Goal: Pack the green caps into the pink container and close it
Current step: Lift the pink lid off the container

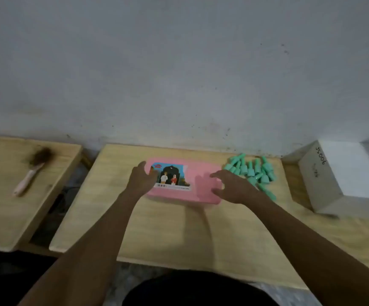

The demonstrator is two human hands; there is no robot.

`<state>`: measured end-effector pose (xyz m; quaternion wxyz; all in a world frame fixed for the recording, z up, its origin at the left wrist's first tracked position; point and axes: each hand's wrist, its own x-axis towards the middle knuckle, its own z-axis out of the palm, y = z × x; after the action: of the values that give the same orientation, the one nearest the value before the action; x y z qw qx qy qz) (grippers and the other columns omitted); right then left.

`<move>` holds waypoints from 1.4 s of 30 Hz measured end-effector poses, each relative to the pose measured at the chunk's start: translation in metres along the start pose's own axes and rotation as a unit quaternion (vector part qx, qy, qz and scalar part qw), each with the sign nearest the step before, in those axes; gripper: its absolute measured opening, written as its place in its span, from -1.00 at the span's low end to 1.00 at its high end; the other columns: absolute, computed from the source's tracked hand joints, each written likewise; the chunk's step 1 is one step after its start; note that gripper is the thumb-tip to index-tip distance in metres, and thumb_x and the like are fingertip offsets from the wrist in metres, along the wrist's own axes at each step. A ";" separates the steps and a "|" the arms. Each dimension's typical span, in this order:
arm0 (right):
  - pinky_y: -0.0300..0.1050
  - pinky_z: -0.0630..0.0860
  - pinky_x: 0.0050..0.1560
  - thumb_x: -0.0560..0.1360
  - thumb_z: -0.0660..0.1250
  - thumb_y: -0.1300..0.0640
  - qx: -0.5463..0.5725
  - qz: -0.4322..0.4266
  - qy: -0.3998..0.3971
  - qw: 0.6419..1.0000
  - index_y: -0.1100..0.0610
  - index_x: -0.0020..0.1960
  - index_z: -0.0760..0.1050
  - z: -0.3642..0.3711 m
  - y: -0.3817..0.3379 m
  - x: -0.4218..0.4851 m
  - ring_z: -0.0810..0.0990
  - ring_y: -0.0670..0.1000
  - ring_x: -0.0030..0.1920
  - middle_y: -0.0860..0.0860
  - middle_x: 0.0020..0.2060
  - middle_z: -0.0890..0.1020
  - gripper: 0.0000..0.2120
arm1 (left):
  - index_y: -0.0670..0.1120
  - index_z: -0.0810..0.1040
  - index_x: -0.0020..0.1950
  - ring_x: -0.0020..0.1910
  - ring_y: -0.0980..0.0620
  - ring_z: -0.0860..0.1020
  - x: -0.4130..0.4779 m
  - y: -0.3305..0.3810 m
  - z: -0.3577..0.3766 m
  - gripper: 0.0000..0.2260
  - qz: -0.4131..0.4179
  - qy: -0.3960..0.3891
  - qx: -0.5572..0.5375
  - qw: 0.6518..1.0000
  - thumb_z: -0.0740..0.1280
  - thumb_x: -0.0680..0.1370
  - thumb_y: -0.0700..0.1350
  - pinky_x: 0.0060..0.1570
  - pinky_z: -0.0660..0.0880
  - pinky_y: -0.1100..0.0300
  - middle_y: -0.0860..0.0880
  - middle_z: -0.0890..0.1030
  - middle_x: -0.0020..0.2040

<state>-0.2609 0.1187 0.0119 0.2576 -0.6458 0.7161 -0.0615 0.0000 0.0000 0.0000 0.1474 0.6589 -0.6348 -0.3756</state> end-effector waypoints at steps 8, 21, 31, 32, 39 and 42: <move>-0.03 0.58 0.08 0.44 0.43 -0.09 -0.156 0.022 0.006 0.987 0.02 0.53 0.15 0.044 0.005 -0.002 0.50 0.09 0.26 0.07 0.50 0.17 -0.23 | -0.21 0.50 0.17 0.10 -0.25 0.53 0.023 -0.041 0.019 -0.71 -0.045 0.022 -0.048 0.998 0.11 0.59 -0.10 0.07 0.45 -0.01 -0.25 0.58 0.14; 0.00 0.56 -0.09 0.43 0.41 0.06 -0.249 0.045 -0.035 0.967 0.18 0.42 0.22 0.045 -0.013 0.012 0.48 0.16 0.23 0.20 0.38 0.27 -0.35 | -0.09 0.59 0.21 -0.11 -0.01 0.54 0.035 -0.060 0.012 -0.72 0.001 -0.005 -0.176 0.984 0.18 0.59 -0.14 -0.25 0.45 0.26 -0.09 0.62 0.00; -0.05 0.53 -0.02 0.42 0.44 0.09 -0.254 0.044 -0.053 0.965 0.22 0.42 0.23 0.036 -0.023 0.014 0.51 0.18 0.22 0.24 0.40 0.28 -0.32 | -0.06 0.53 0.29 -0.10 0.00 0.54 0.037 -0.065 0.015 -0.72 -0.022 -0.013 -0.254 0.967 0.22 0.60 -0.13 -0.11 0.47 0.15 -0.05 0.62 0.01; -0.06 0.52 -0.04 0.41 0.45 0.09 -0.250 0.043 -0.053 0.966 0.21 0.42 0.24 0.035 -0.023 0.014 0.52 0.17 0.19 0.22 0.38 0.30 -0.32 | -0.05 0.53 0.30 -0.09 0.00 0.54 0.037 -0.065 0.015 -0.72 -0.023 -0.013 -0.261 0.965 0.22 0.60 -0.13 -0.10 0.48 0.14 -0.06 0.62 0.02; -0.07 0.57 -0.01 0.37 0.49 0.05 -0.241 0.034 -0.077 0.967 0.17 0.42 0.27 0.030 -0.020 0.018 0.57 0.12 0.05 0.17 0.33 0.37 -0.28 | -0.05 0.51 0.32 -0.07 0.02 0.53 0.037 -0.066 0.017 -0.71 -0.013 -0.014 -0.275 0.961 0.21 0.61 -0.13 -0.07 0.49 0.14 -0.04 0.61 0.03; -0.07 0.56 0.04 0.36 0.50 0.02 -0.225 0.034 -0.091 0.970 0.13 0.45 0.27 0.024 -0.019 0.020 0.56 0.10 0.08 0.12 0.29 0.42 -0.26 | -0.06 0.50 0.32 -0.06 0.02 0.54 0.038 -0.068 0.018 -0.71 -0.012 -0.014 -0.276 0.961 0.21 0.61 -0.12 -0.04 0.50 0.12 -0.05 0.61 0.04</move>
<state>-0.2338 0.1027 -0.0065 0.1716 -0.6655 0.7066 0.1683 0.0342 -0.0206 -0.0692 0.3105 0.5946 -0.5004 -0.5474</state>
